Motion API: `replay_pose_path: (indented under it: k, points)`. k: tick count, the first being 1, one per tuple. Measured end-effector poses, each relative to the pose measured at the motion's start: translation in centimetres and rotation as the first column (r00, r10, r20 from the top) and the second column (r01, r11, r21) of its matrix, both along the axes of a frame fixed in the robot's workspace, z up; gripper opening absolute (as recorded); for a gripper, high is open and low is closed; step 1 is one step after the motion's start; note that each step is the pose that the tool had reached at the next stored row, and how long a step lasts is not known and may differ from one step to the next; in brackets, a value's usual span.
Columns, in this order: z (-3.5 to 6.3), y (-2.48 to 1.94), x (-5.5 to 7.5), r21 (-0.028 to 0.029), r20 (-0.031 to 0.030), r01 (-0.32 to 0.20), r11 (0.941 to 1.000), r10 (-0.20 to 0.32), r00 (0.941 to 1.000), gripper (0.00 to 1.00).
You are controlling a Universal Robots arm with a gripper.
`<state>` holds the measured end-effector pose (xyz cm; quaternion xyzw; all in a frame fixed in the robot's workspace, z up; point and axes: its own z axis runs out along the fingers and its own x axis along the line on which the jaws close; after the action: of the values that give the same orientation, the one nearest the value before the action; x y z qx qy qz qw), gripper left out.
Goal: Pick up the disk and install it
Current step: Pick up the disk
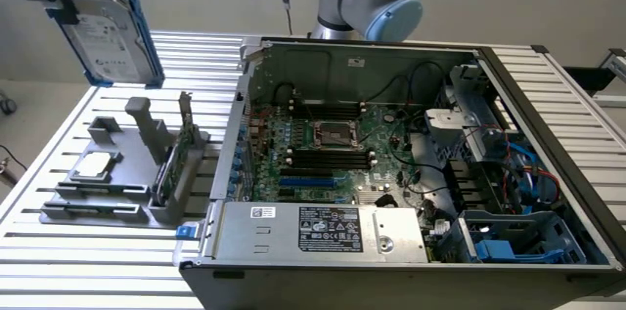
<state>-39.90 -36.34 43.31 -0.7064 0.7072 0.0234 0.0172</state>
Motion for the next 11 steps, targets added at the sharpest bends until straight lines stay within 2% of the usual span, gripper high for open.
replay_pose_path:
  k: [11]
  points:
    - [4.76, -1.13, 4.8, 0.0053, -0.0001, 0.000, 1.0000, 0.000, 1.0000, 0.33]
